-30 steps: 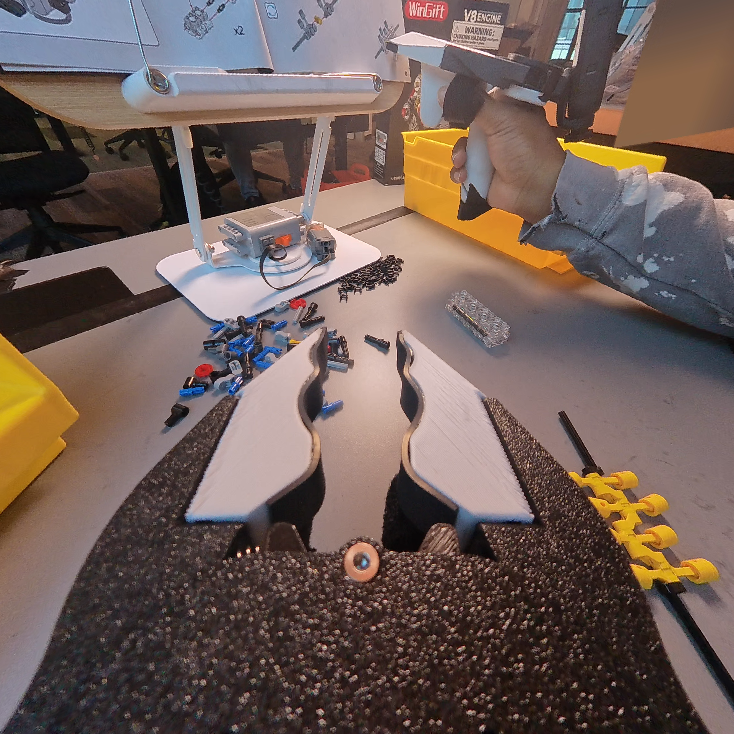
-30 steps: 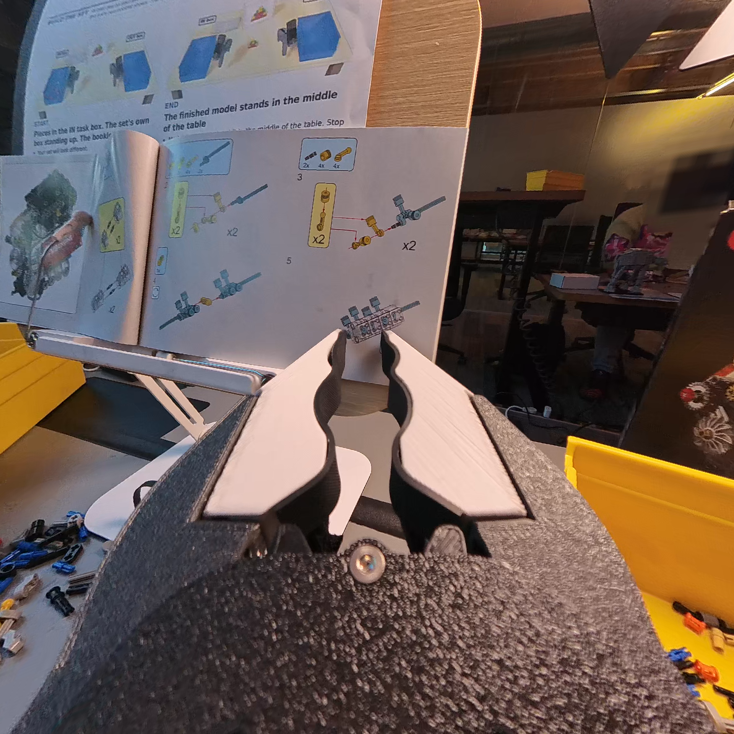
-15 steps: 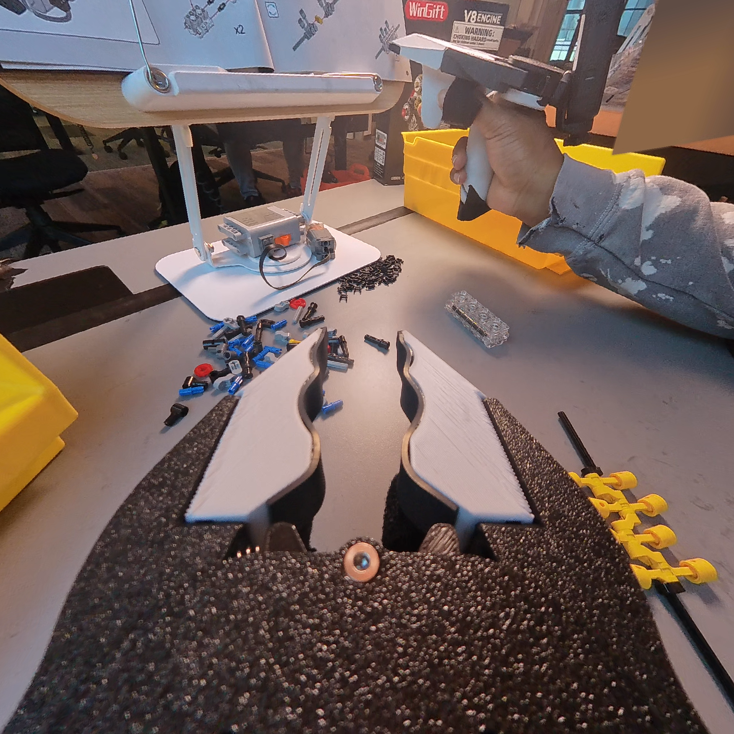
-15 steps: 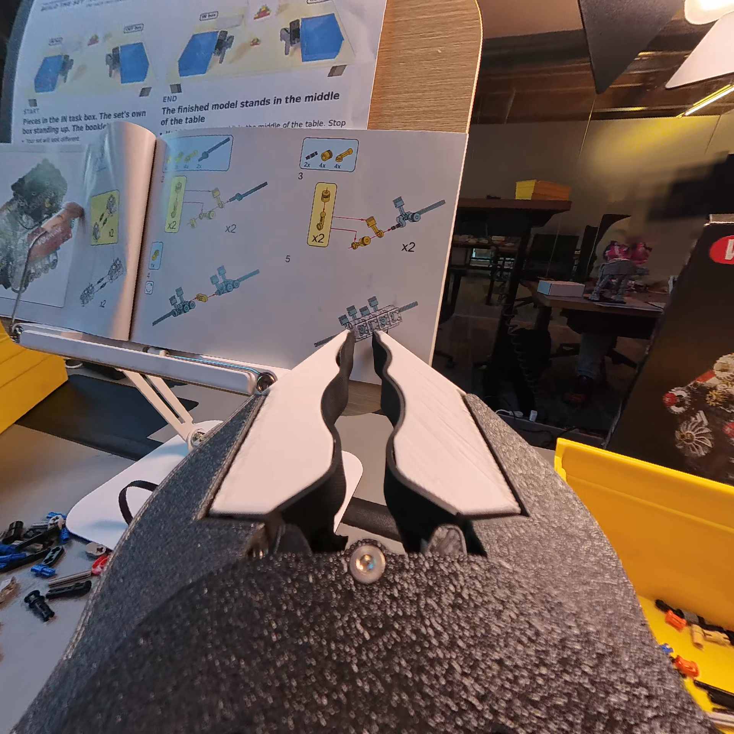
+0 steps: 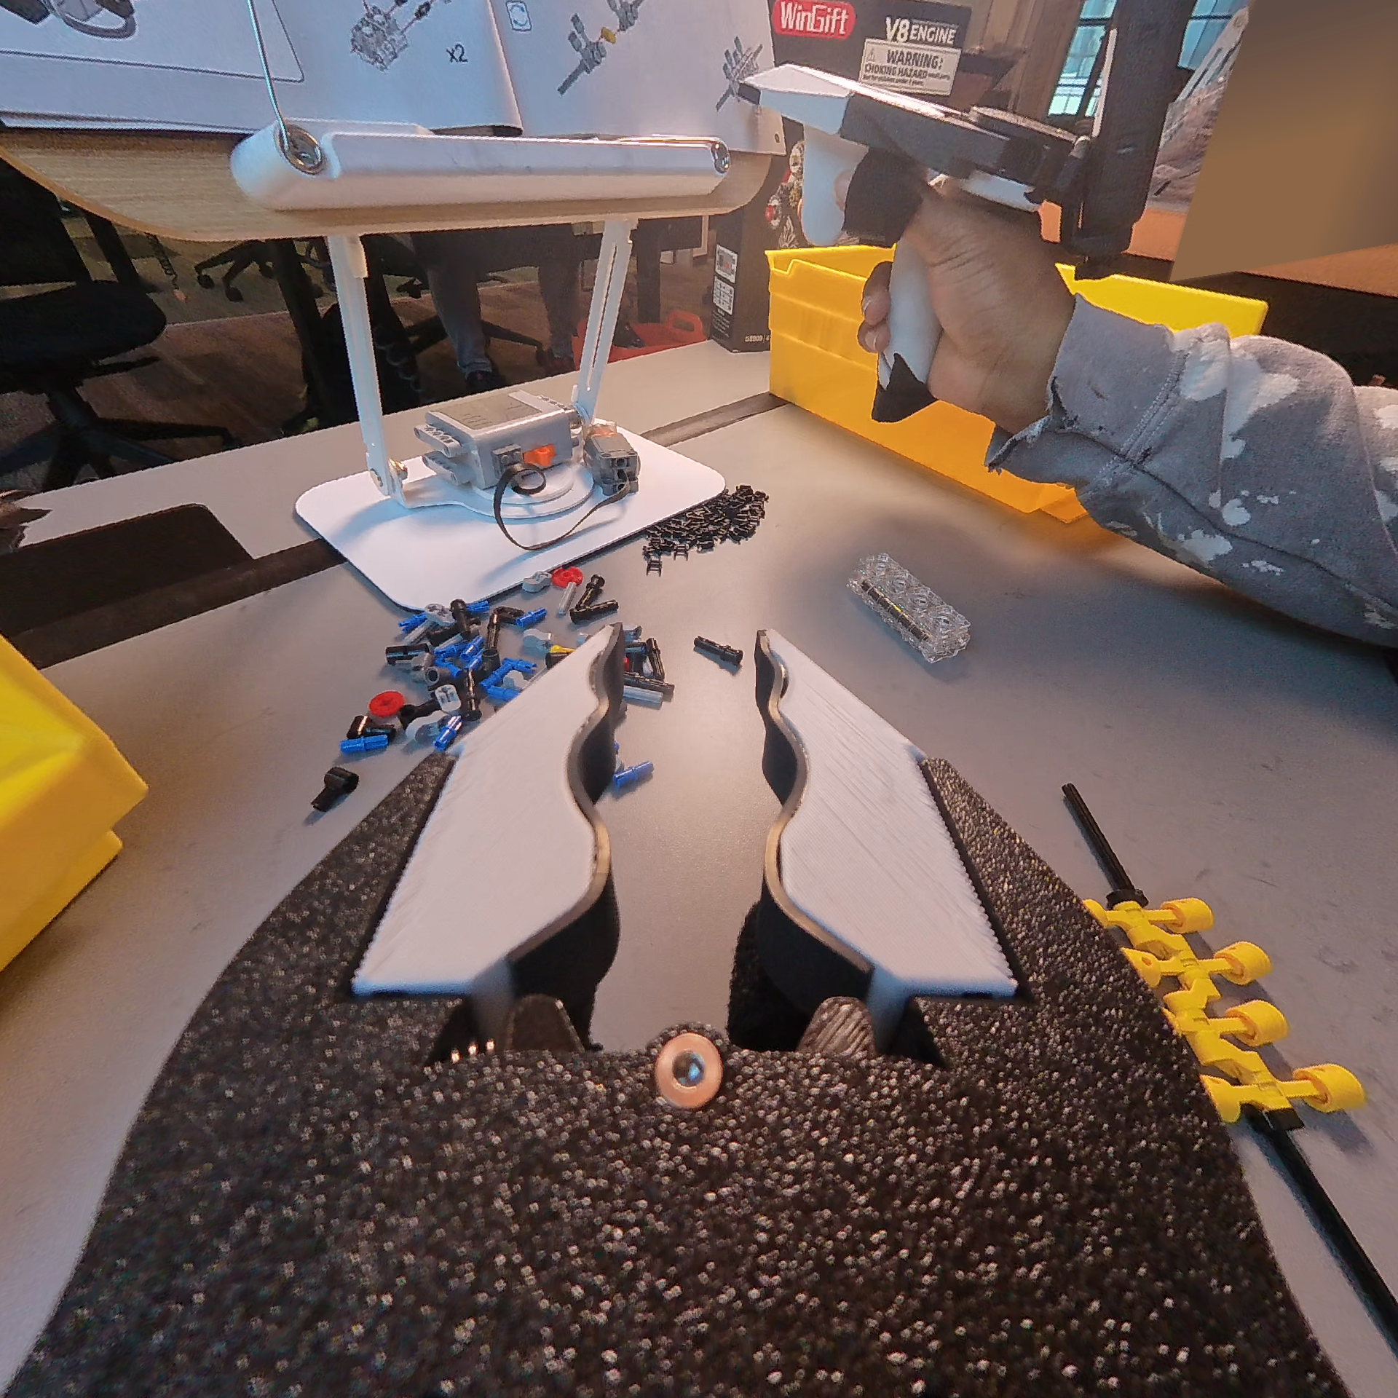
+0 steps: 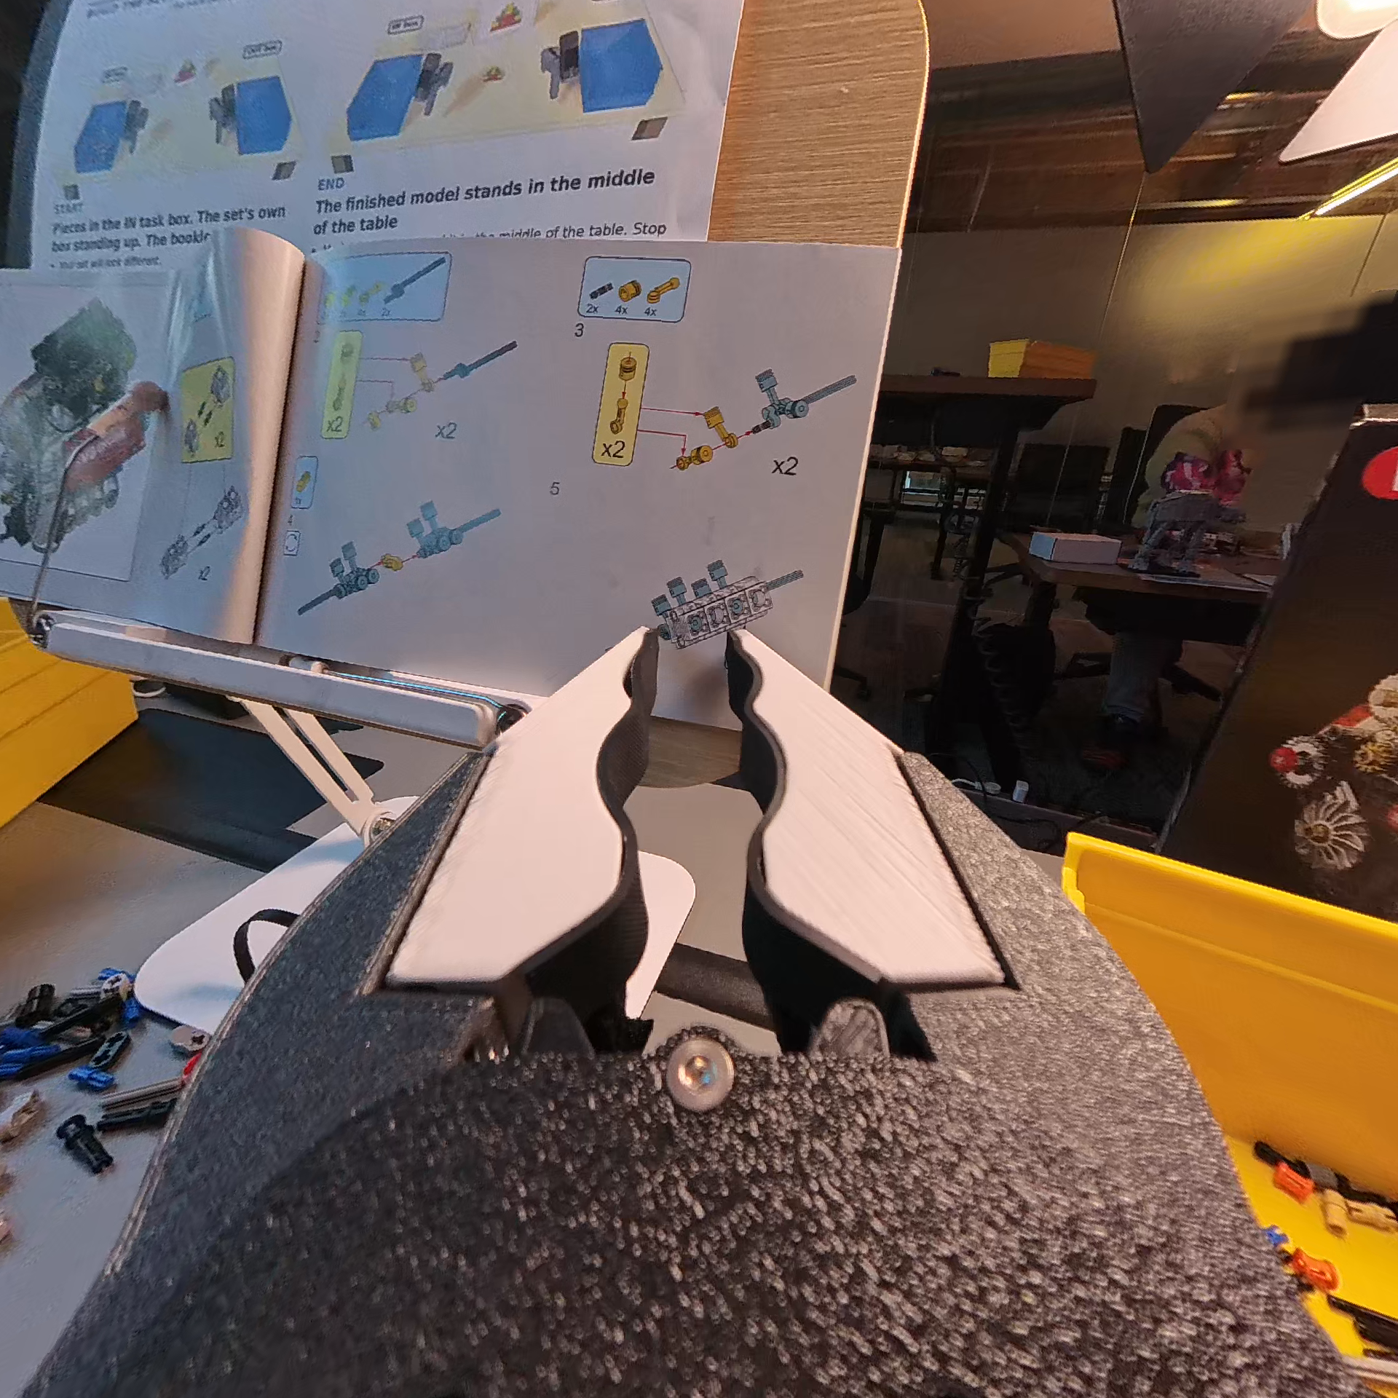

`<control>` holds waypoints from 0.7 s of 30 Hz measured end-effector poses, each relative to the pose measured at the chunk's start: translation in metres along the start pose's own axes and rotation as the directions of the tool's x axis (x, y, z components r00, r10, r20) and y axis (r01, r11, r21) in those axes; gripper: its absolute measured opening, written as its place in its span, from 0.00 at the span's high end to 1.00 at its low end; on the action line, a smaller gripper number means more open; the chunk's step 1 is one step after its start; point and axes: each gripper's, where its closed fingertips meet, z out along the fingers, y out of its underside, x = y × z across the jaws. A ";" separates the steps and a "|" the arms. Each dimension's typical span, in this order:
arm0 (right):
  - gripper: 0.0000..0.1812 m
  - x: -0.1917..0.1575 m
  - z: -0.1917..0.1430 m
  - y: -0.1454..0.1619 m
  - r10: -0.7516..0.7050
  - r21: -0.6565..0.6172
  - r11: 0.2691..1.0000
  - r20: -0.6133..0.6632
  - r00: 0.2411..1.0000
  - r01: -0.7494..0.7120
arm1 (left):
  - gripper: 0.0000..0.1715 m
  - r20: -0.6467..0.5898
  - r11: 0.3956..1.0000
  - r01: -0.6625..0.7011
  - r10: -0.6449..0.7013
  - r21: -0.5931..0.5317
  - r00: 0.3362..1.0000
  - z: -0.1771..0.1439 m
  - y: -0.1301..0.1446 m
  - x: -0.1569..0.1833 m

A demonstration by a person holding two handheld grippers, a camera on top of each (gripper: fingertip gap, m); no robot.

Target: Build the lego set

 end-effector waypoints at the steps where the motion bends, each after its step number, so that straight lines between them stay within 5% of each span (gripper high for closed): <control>1: 0.90 0.000 0.000 0.000 -0.001 0.000 1.000 0.000 1.000 0.001 | 0.80 0.000 1.000 0.000 0.000 0.000 1.000 0.000 0.000 0.000; 15: 0.87 -0.016 -0.011 -0.035 0.023 0.058 0.998 0.040 0.999 -0.026 | 0.80 0.000 0.999 -0.040 0.040 -0.014 0.999 0.002 0.002 0.002; 18: 0.88 -0.033 -0.026 -0.069 0.023 0.118 0.992 0.113 0.993 -0.037 | 0.80 -0.004 0.998 -0.059 0.059 -0.013 0.998 0.002 0.002 0.005; 21: 0.88 -0.076 -0.050 -0.098 0.019 0.120 0.991 0.325 0.946 -0.061 | 0.80 -0.024 0.998 -0.060 0.059 -0.025 0.998 -0.001 0.002 0.010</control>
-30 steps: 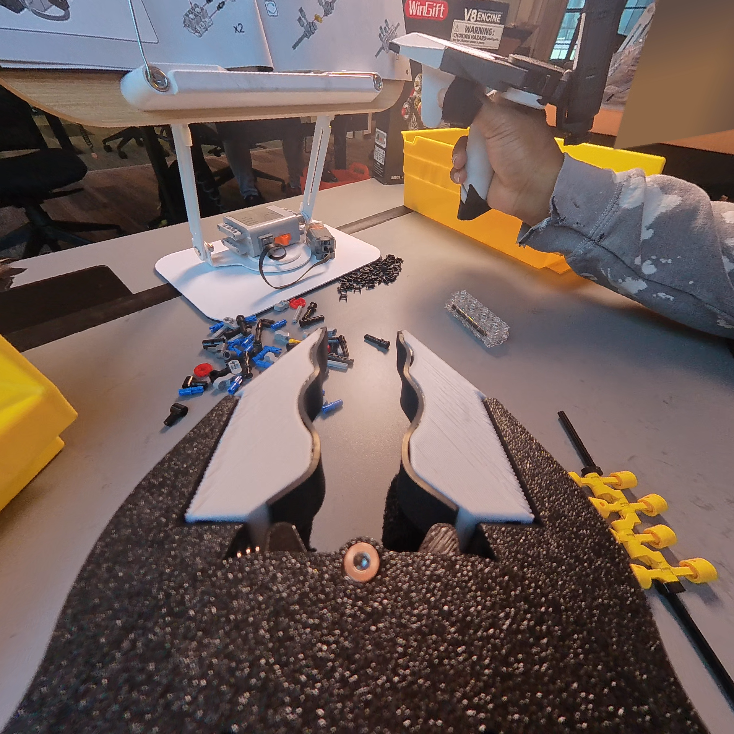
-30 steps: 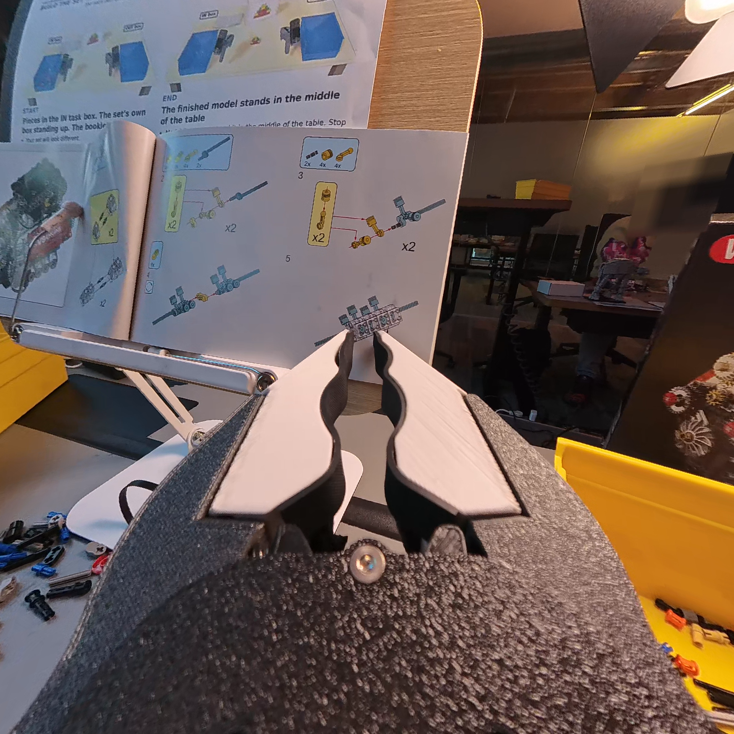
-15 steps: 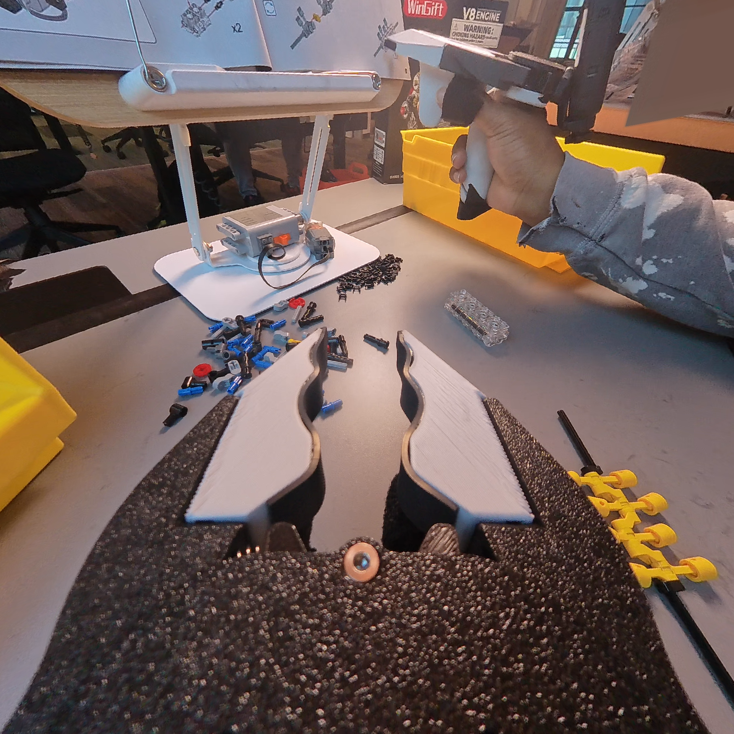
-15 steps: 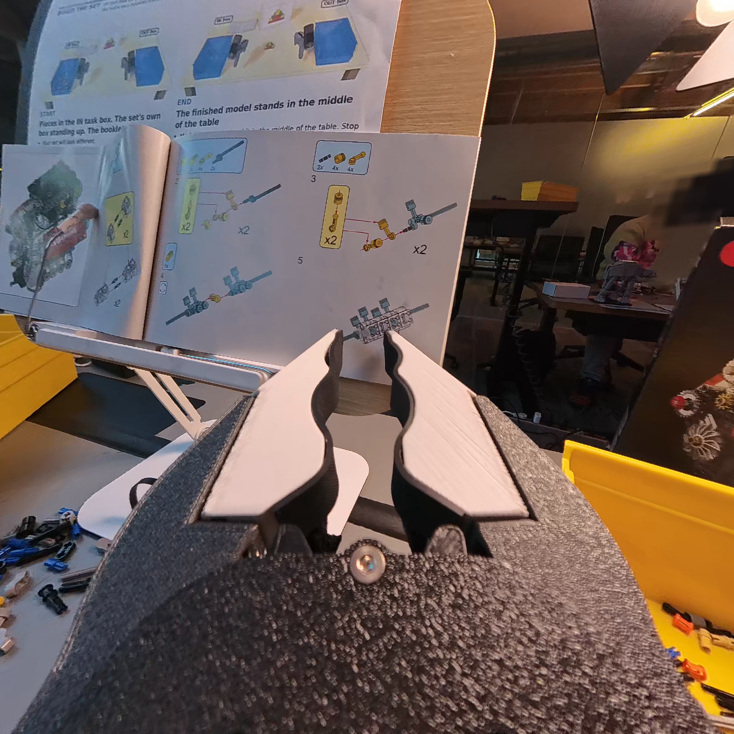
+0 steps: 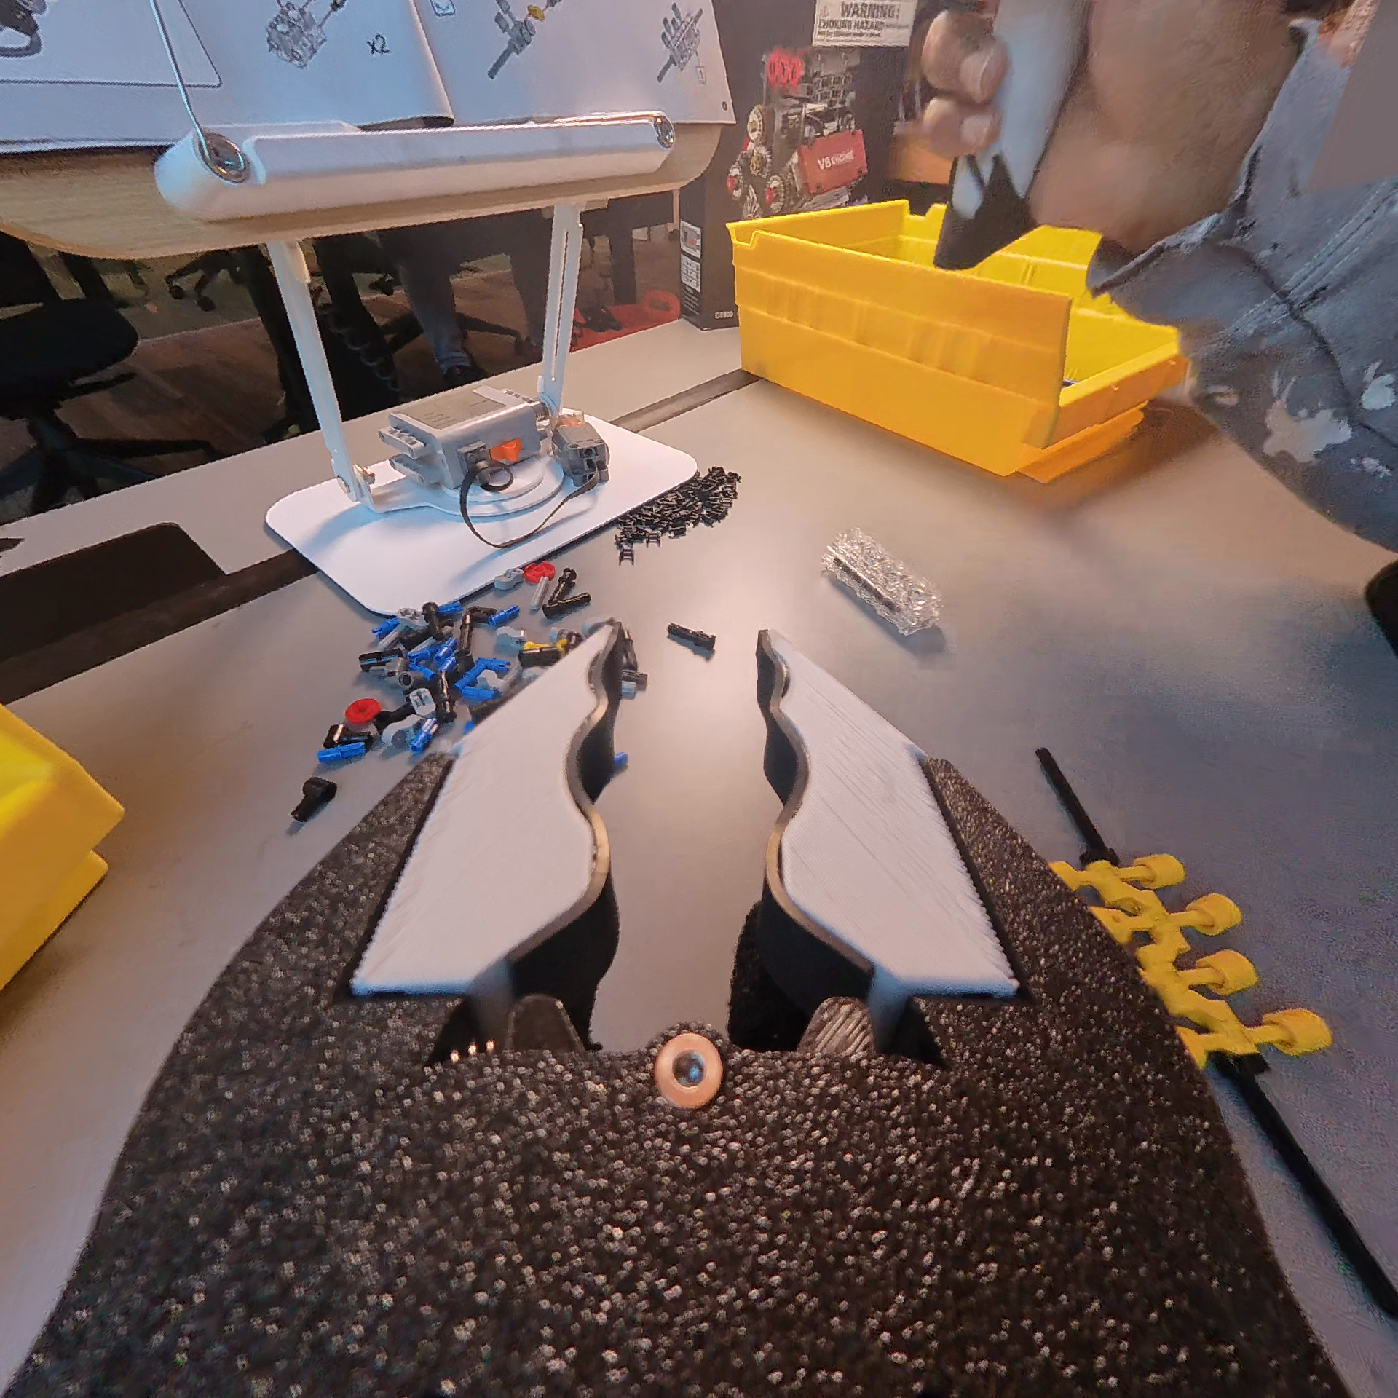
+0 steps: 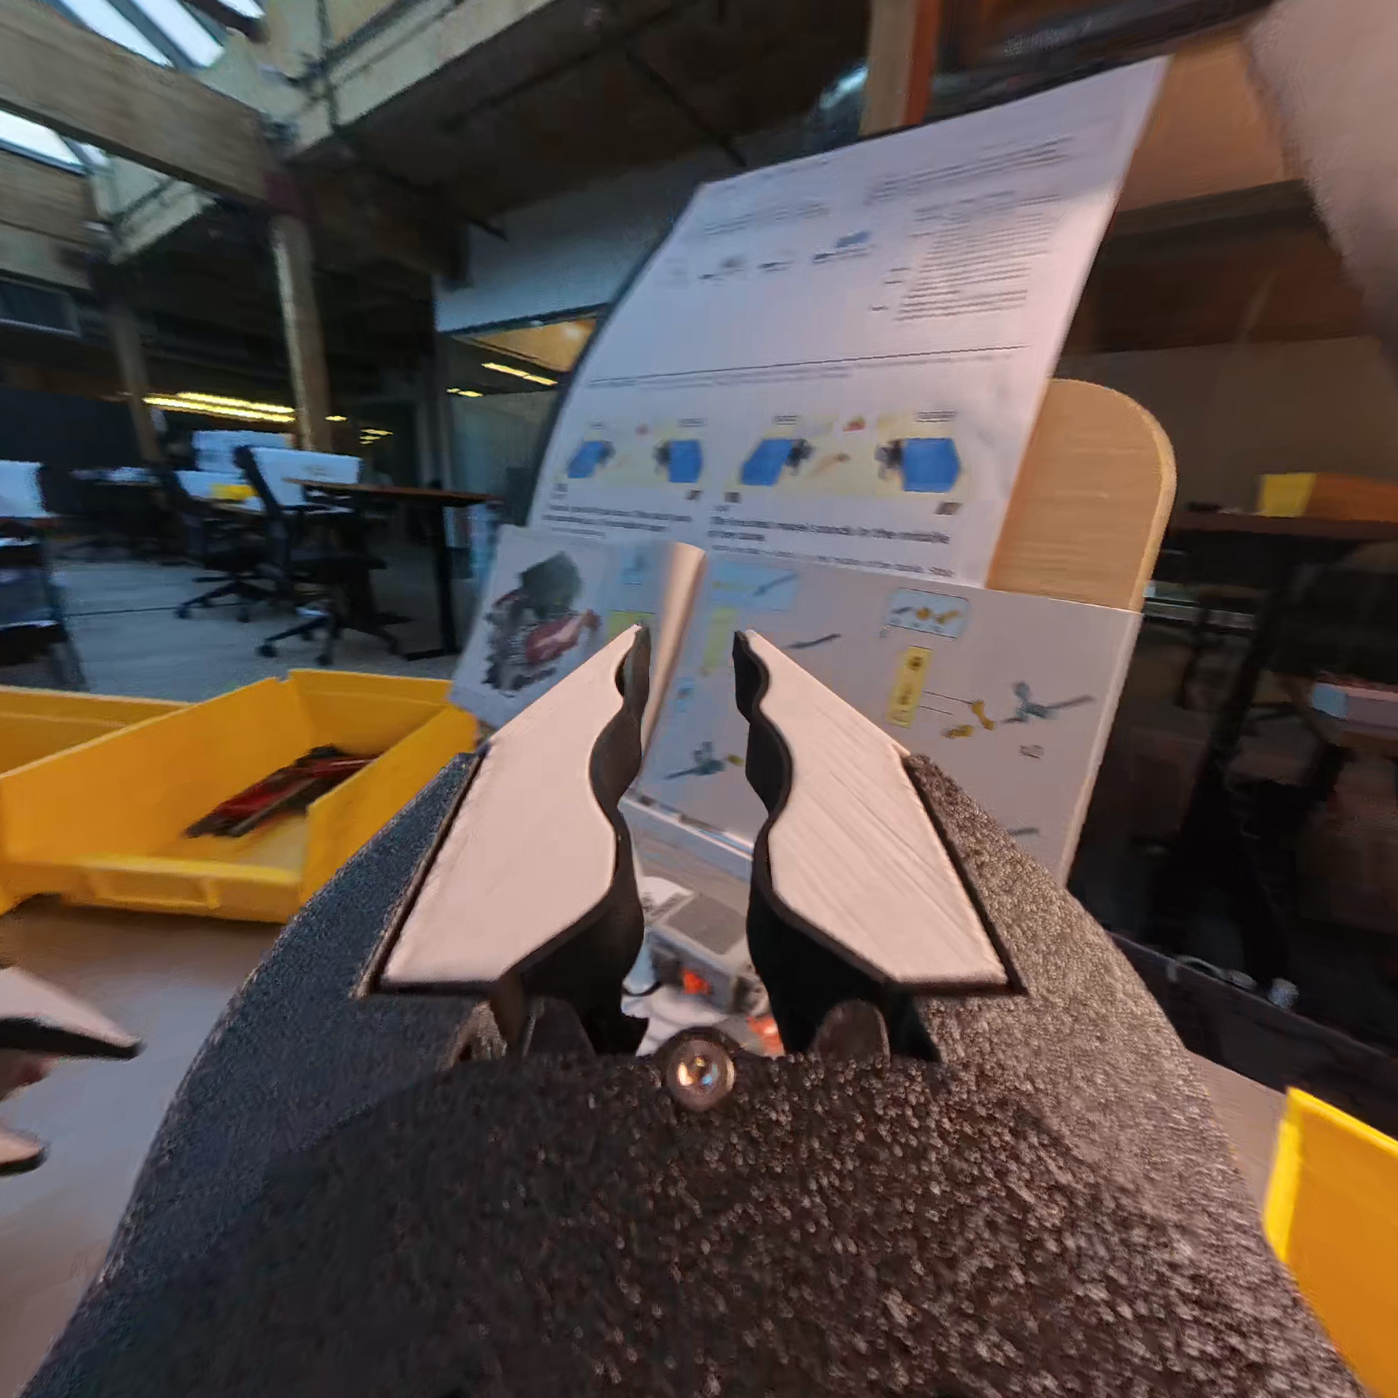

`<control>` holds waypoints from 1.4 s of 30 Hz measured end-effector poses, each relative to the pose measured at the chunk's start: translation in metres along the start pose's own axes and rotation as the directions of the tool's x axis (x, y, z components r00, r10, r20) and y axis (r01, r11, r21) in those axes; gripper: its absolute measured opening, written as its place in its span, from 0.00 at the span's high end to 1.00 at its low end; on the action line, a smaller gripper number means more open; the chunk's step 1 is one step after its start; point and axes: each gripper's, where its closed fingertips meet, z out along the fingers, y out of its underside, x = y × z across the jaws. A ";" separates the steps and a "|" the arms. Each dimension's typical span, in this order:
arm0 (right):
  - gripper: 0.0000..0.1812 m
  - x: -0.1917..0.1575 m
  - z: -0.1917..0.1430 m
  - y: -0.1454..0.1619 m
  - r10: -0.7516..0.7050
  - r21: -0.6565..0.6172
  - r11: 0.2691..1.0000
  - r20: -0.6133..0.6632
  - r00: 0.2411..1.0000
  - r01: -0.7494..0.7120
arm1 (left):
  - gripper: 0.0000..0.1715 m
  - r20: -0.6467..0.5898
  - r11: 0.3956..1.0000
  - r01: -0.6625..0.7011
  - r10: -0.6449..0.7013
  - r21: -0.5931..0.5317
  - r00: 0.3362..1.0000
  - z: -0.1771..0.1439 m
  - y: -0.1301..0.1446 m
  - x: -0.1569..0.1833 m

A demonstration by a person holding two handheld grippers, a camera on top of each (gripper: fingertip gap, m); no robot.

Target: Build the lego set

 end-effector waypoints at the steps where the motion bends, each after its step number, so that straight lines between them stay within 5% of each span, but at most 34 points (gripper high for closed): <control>1: 0.88 -0.022 -0.004 -0.003 0.007 -0.028 1.000 0.087 0.996 -0.005 | 0.79 -0.021 1.000 0.007 -0.007 -0.012 1.000 -0.002 0.000 0.004; 4: 0.88 -0.095 -0.034 0.015 -0.034 -0.166 0.981 0.354 0.934 0.099 | 0.78 -0.105 0.999 -0.017 0.013 -0.036 0.994 -0.014 -0.004 0.022; 8: 0.88 -0.175 -0.110 0.081 -0.037 -0.359 0.876 0.616 0.787 0.322 | 0.78 -0.280 0.983 -0.068 0.018 -0.172 0.960 -0.033 0.013 0.051; 12: 0.87 -0.220 -0.179 0.142 0.101 -0.517 0.755 0.700 0.707 0.404 | 0.77 -0.433 0.927 -0.145 -0.020 -0.345 0.901 -0.050 0.044 0.084; 17: 0.76 -0.250 -0.207 0.184 0.112 -0.560 0.647 0.741 0.662 0.518 | 0.75 -0.455 0.832 -0.211 -0.056 -0.514 0.889 -0.056 0.077 0.106; 23: 0.79 -0.258 -0.203 0.205 0.111 -0.563 0.582 0.770 0.628 0.587 | 0.83 -0.449 0.806 -0.263 -0.004 -0.531 0.894 -0.050 0.089 0.108; 28: 0.84 -0.242 -0.198 0.207 0.078 -0.639 0.534 0.690 0.720 0.554 | 0.84 -0.398 0.815 -0.289 0.079 -0.502 0.914 -0.042 0.086 0.094; 33: 0.85 -0.235 -0.200 0.200 0.132 -0.772 0.523 0.493 0.860 0.362 | 0.86 -0.334 0.843 -0.318 0.177 -0.434 0.926 -0.034 0.075 0.079; 37: 0.77 -0.222 -0.198 0.183 0.113 -0.733 0.583 0.500 0.859 0.350 | 0.86 -0.312 0.875 -0.307 0.192 -0.375 0.930 -0.031 0.063 0.075; 42: 0.82 -0.190 -0.210 0.199 0.078 -0.695 0.519 0.618 0.782 0.498 | 0.86 -0.324 0.911 -0.296 0.199 -0.286 0.925 -0.029 0.049 0.080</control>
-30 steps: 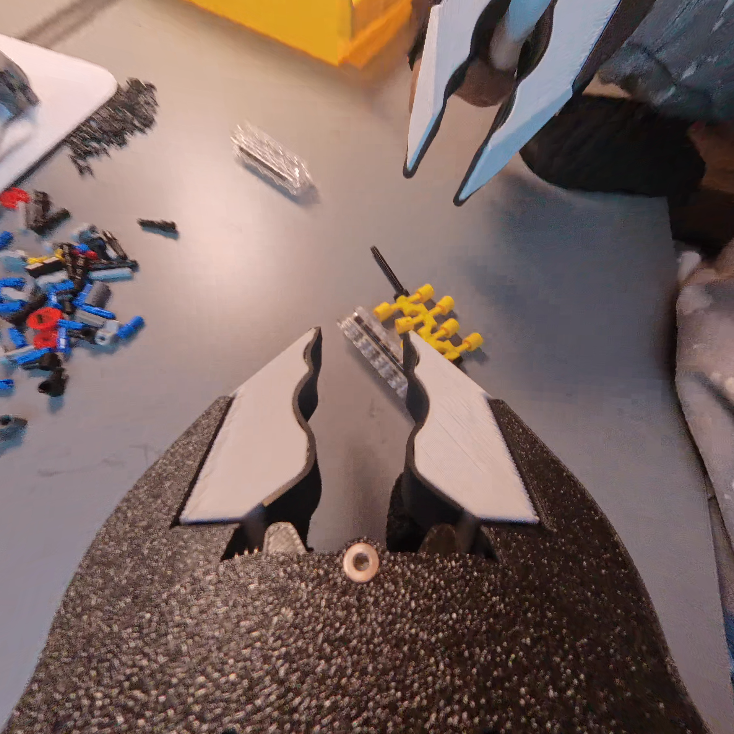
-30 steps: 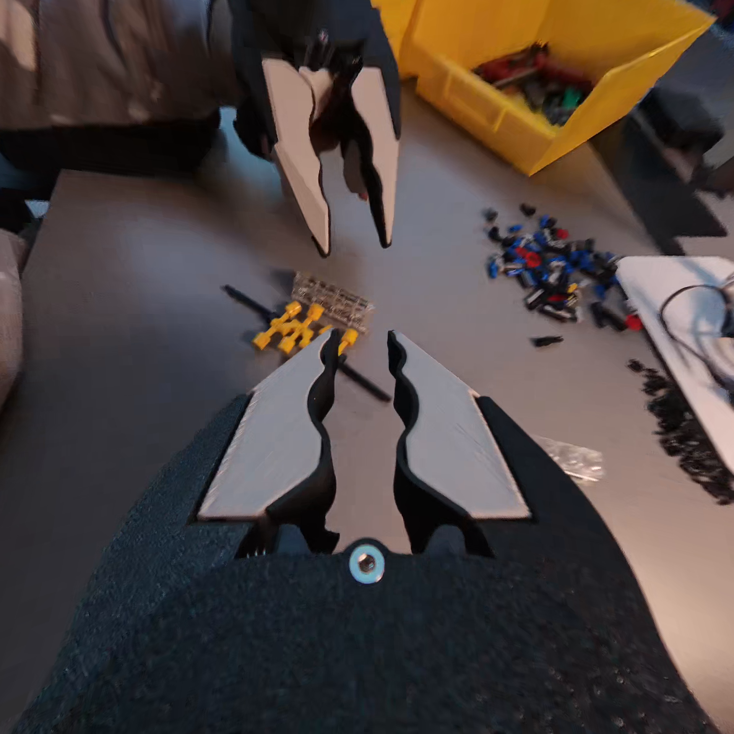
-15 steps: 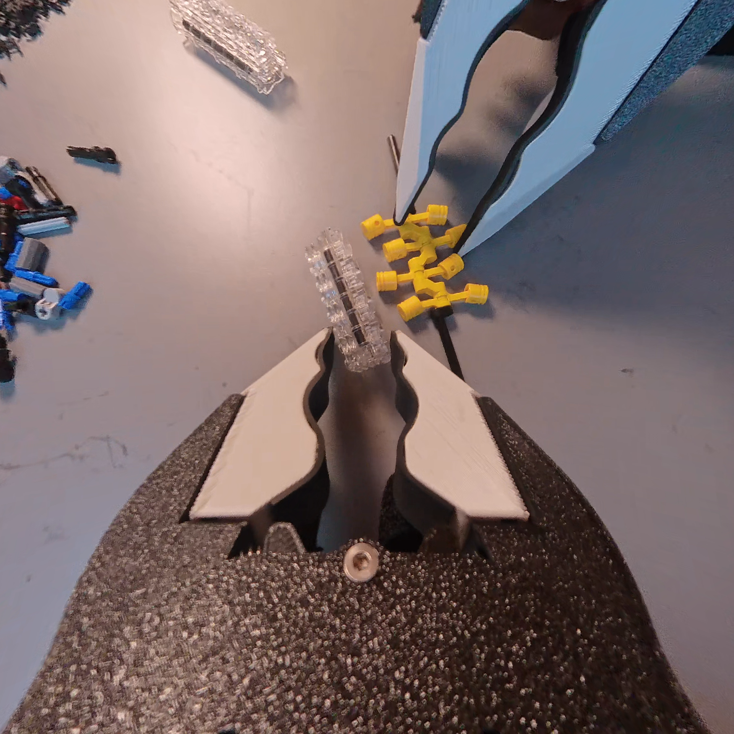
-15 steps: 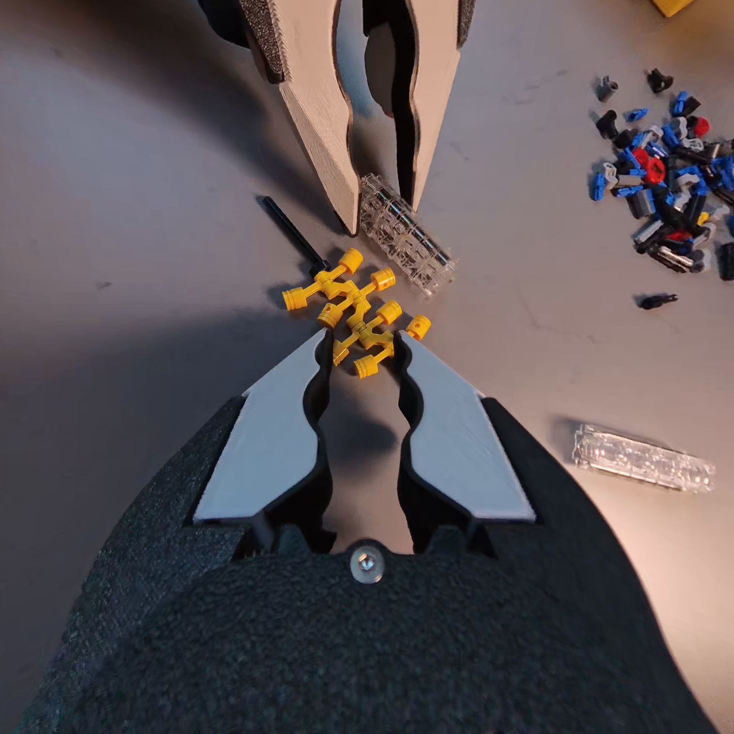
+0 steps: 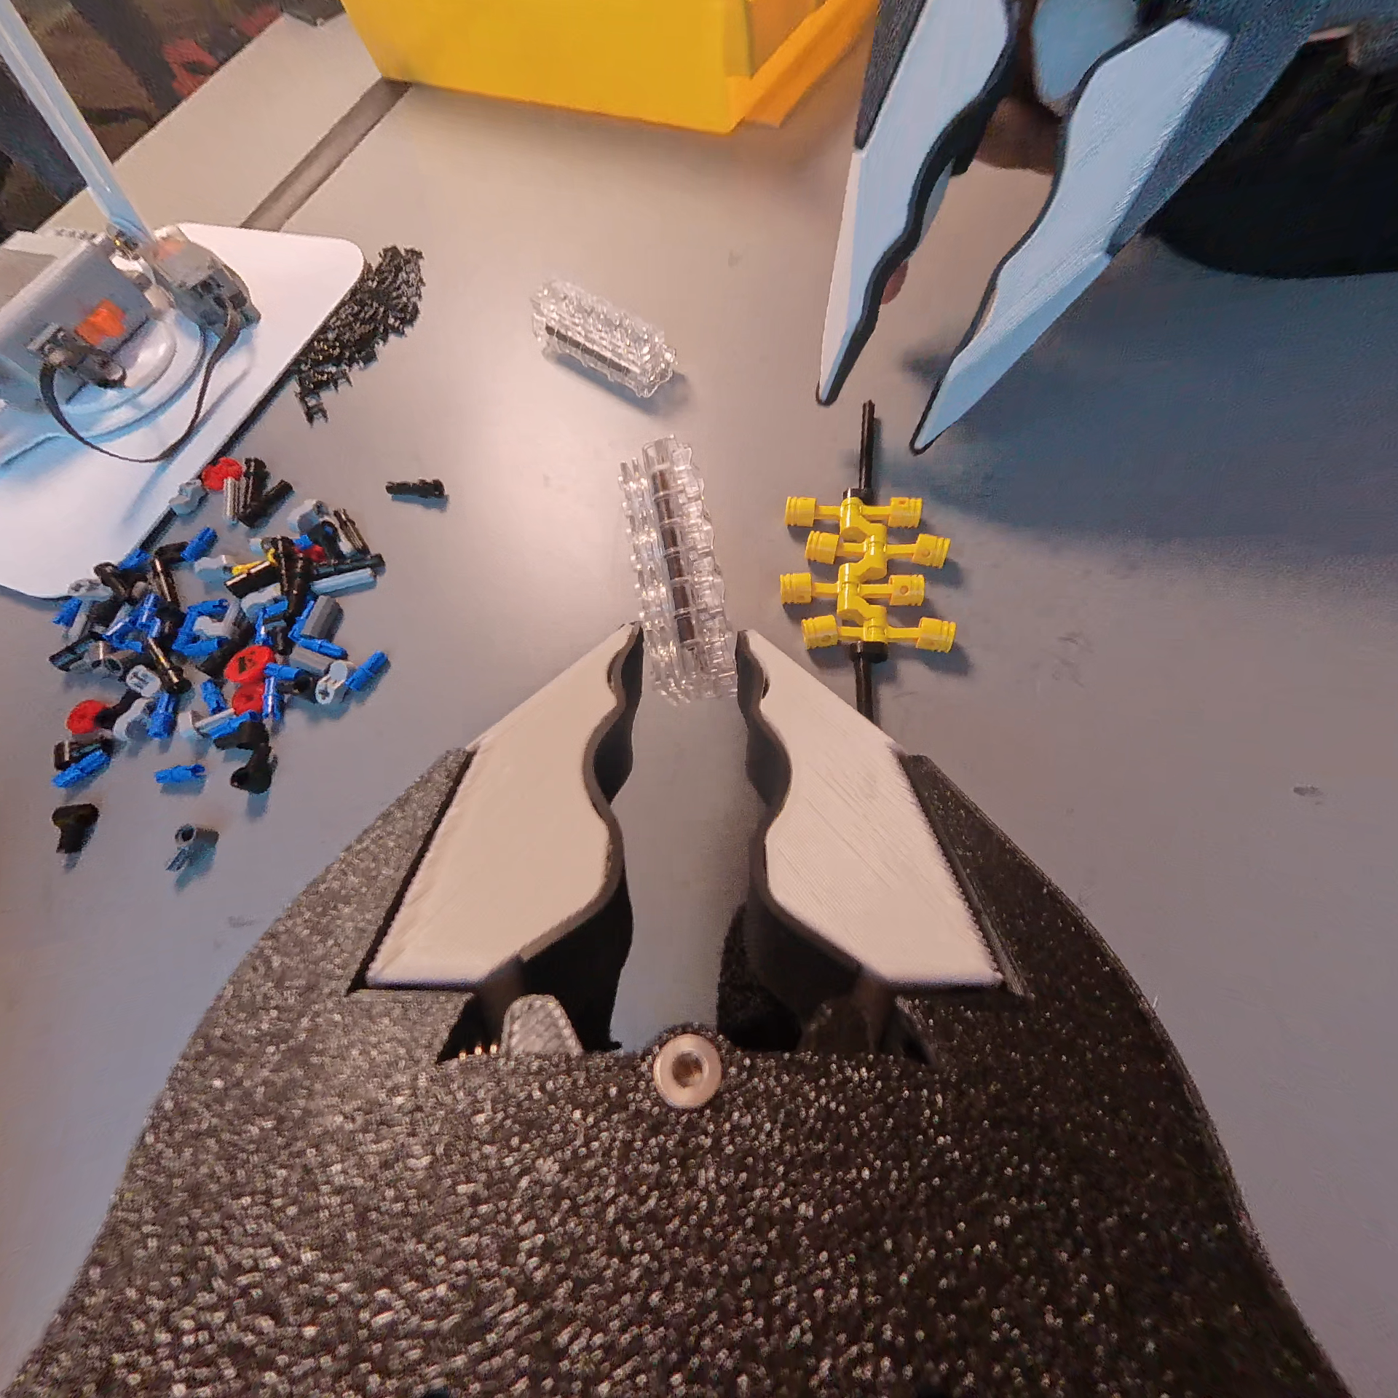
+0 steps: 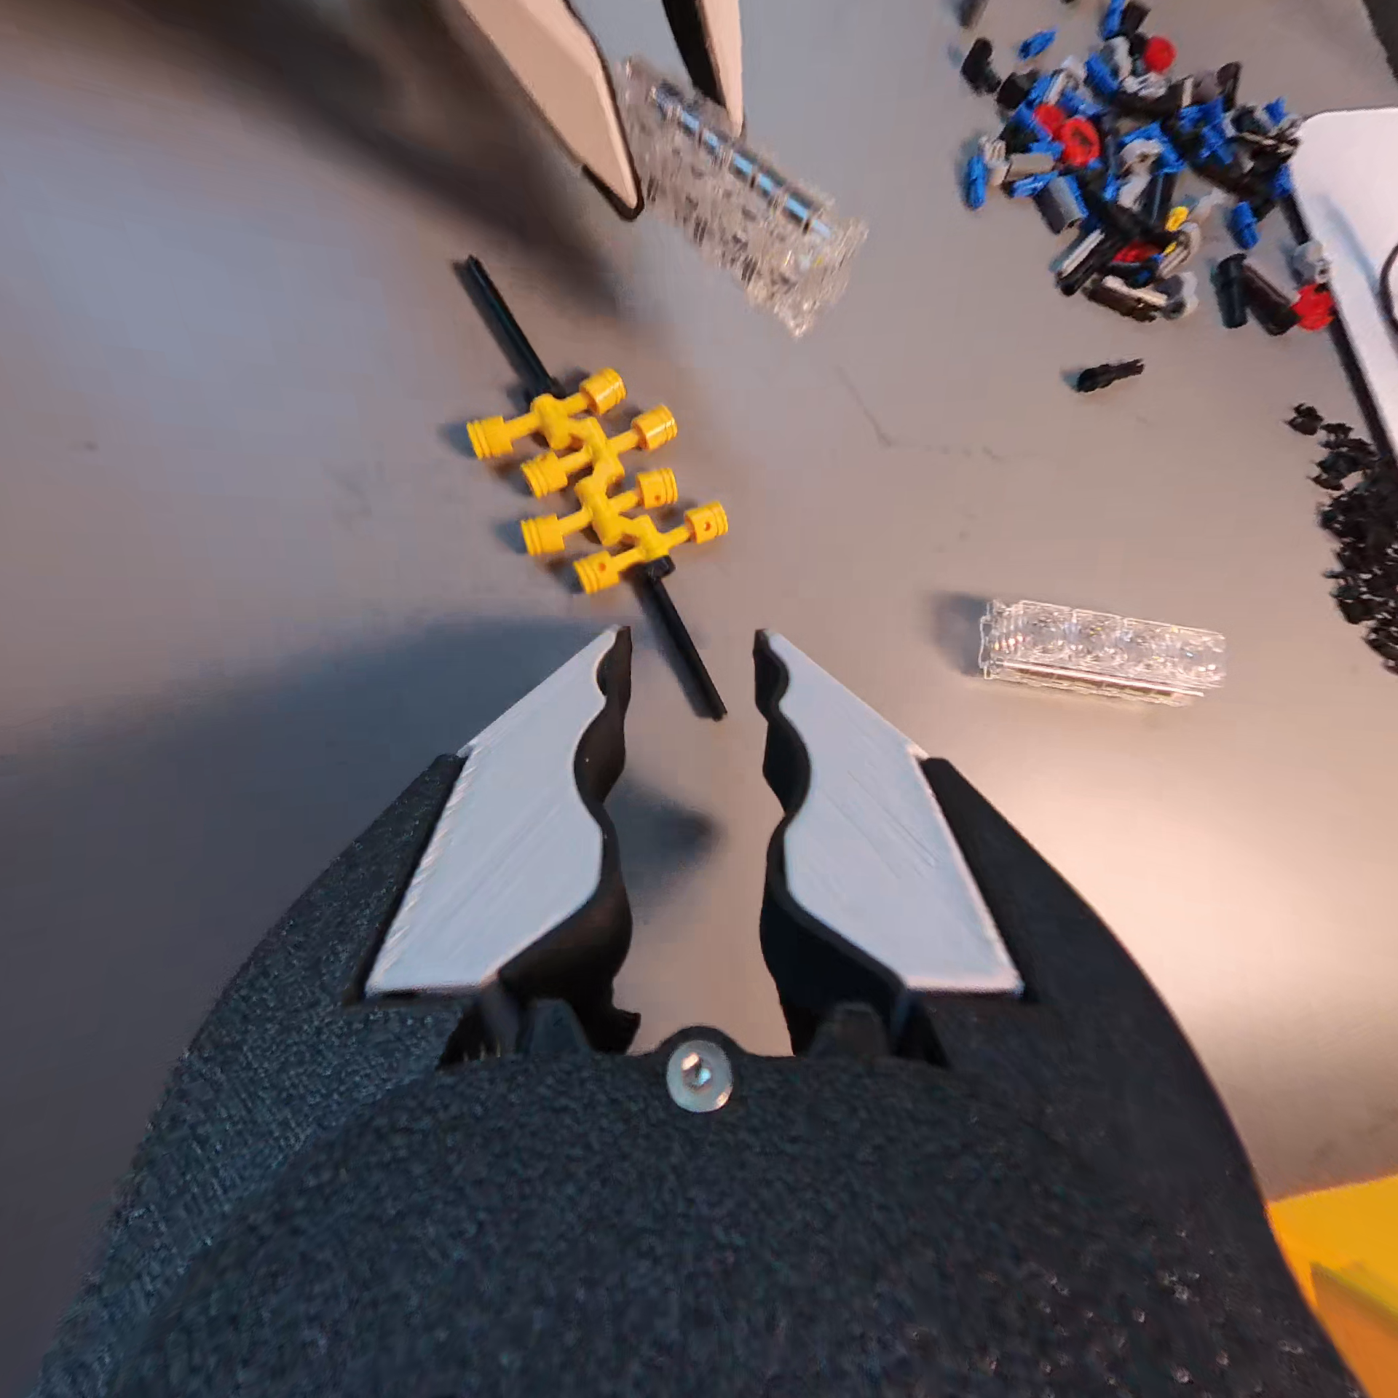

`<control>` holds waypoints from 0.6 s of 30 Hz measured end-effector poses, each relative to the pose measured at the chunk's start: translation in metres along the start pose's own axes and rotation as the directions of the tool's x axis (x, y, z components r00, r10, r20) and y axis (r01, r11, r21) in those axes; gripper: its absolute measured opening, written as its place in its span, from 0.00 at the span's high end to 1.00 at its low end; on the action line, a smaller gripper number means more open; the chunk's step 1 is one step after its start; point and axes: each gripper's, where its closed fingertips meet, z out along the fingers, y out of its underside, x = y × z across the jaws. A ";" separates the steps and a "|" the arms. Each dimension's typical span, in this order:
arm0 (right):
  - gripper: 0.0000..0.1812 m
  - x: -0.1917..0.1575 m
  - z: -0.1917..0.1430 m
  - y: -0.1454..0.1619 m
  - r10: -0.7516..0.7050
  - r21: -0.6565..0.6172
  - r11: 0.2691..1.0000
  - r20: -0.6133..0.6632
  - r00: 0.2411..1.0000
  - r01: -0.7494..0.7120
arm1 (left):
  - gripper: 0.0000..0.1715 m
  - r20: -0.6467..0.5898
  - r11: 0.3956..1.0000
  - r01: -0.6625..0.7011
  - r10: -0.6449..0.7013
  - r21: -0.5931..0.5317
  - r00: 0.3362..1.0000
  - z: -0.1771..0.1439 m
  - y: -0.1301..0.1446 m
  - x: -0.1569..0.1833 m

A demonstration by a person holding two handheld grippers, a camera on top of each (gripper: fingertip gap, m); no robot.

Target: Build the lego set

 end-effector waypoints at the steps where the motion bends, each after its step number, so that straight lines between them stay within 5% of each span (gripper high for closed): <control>1: 0.86 0.000 0.003 0.004 -0.013 -0.010 1.000 0.020 1.000 0.014 | 0.86 -0.006 1.000 -0.010 0.010 0.023 1.000 -0.001 -0.003 0.002; 4: 0.96 -0.002 0.012 0.004 -0.009 -0.011 1.000 0.059 0.998 0.010 | 0.86 -0.024 0.995 -0.036 0.039 0.090 0.999 -0.002 -0.014 0.008; 10: 0.97 0.002 0.015 0.002 0.020 0.003 1.000 0.052 0.998 -0.020 | 0.87 -0.015 0.989 -0.081 0.083 0.124 0.996 -0.001 -0.020 0.013; 18: 0.74 0.008 -0.018 -0.044 0.104 0.253 0.955 0.203 0.974 -0.154 | 0.87 0.098 0.954 -0.279 0.268 0.113 0.958 0.001 -0.026 0.016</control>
